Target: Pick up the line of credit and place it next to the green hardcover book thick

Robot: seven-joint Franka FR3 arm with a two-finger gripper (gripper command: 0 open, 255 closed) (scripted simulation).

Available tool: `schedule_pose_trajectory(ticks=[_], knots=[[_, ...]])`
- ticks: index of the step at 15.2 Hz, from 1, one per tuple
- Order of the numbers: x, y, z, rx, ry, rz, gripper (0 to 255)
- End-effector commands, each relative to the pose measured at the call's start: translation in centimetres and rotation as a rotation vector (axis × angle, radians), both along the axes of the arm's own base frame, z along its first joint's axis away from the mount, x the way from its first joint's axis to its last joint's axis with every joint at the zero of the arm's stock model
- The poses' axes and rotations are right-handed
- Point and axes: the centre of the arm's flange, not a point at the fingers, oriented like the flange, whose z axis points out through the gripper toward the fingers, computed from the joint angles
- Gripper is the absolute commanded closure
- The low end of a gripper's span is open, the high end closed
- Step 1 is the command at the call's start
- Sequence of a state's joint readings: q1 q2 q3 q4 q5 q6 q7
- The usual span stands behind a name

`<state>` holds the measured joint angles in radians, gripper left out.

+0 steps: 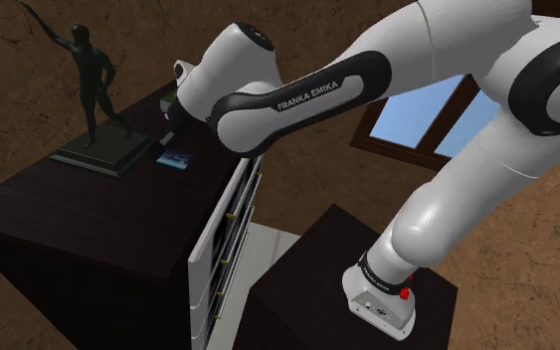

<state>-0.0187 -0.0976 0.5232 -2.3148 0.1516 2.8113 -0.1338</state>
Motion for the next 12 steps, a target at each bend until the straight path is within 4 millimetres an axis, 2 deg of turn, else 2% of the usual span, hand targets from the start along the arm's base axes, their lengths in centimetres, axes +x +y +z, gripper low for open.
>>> schedule_pose_trajectory(ticks=[1, 12], knots=[[2.4, -0.9, 0.0, -0.001, 0.000, 0.001, 255], [15.7, -6.7, 0.0, -0.001, 0.000, 0.001, 255]])
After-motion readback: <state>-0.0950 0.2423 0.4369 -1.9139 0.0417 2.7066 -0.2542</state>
